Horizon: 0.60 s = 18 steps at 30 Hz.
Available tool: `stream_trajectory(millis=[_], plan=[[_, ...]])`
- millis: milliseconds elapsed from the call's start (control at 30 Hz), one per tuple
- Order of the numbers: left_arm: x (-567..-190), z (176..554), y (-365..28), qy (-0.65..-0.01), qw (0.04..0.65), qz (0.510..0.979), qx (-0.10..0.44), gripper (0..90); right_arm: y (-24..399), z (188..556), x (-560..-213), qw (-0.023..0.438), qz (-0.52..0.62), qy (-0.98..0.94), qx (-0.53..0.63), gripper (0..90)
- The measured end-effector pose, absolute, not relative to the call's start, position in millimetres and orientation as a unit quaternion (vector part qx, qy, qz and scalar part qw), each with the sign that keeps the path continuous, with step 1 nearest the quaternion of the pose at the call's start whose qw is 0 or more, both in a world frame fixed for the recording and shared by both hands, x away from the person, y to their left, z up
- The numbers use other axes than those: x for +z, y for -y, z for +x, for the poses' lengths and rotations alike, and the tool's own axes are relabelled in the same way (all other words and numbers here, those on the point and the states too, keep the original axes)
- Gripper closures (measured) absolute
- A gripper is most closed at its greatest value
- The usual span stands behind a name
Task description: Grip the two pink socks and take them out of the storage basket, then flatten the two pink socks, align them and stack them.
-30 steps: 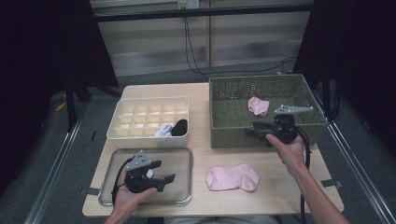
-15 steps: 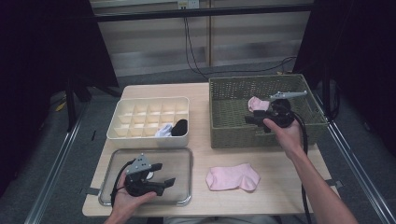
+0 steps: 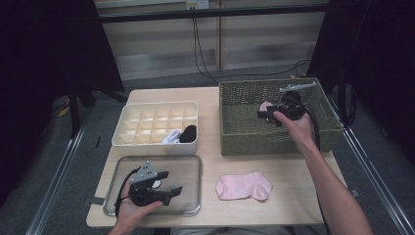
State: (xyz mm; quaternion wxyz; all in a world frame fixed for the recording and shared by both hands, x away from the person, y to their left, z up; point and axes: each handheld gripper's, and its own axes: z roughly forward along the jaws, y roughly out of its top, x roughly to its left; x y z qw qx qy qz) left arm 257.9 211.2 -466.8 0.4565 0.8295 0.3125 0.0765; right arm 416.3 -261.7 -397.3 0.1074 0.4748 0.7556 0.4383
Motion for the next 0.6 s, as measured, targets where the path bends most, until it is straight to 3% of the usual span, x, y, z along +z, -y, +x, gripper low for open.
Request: stream_trajectory(millis=[600], plan=[[-465.2,258.7,-216.6,-0.316,0.463,0.824,0.08,22.0,266.7,462.2,-387.7,0.109,0.503,-0.762,0.393,40.5]])
